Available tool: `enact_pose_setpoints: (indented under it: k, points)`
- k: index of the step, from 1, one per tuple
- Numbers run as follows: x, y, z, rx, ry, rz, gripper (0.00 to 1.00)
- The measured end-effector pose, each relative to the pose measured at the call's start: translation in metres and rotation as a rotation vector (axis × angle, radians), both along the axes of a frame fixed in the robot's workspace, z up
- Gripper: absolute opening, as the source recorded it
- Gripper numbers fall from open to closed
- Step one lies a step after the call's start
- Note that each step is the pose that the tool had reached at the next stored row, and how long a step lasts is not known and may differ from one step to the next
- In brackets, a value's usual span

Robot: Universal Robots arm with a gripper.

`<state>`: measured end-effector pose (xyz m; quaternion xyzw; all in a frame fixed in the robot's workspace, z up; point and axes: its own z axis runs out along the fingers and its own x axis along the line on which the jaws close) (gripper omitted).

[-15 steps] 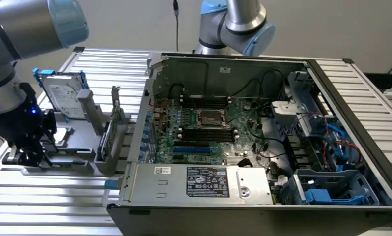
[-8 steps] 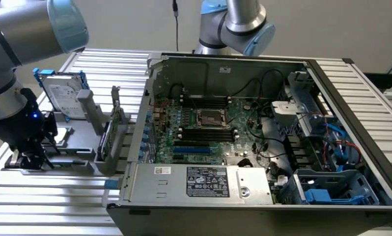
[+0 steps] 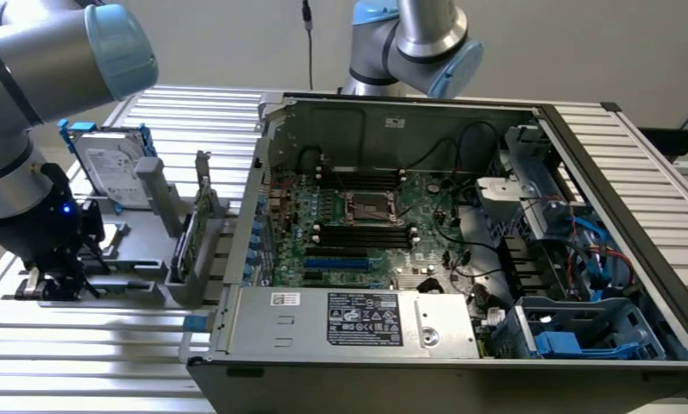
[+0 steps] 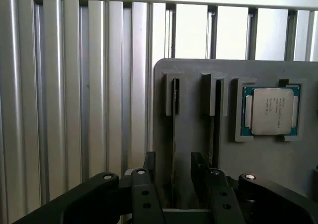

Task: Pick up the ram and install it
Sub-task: 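Pick up the ram and move it above insertion slot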

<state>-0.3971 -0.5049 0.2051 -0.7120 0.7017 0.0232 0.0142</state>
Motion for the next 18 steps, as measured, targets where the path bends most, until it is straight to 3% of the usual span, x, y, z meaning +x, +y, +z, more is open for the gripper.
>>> enact_pose_setpoints:
  k: [4, 9, 15, 17, 18]
  points:
    - [0.0, -0.0005, -0.0041, 0.0036, 0.0027, 0.0, 0.42]
    - [0.0, -0.0008, -0.0089, 0.0039, 0.0127, 0.0, 0.42]
    - [0.0, -0.0009, -0.0116, 0.0051, 0.0142, 0.0, 0.42]
    - [0.0, -0.0009, -0.0118, 0.0058, 0.014, 0.0, 0.4]
    - [0.0, -0.0009, -0.0119, 0.0061, 0.0139, 0.0, 0.33]
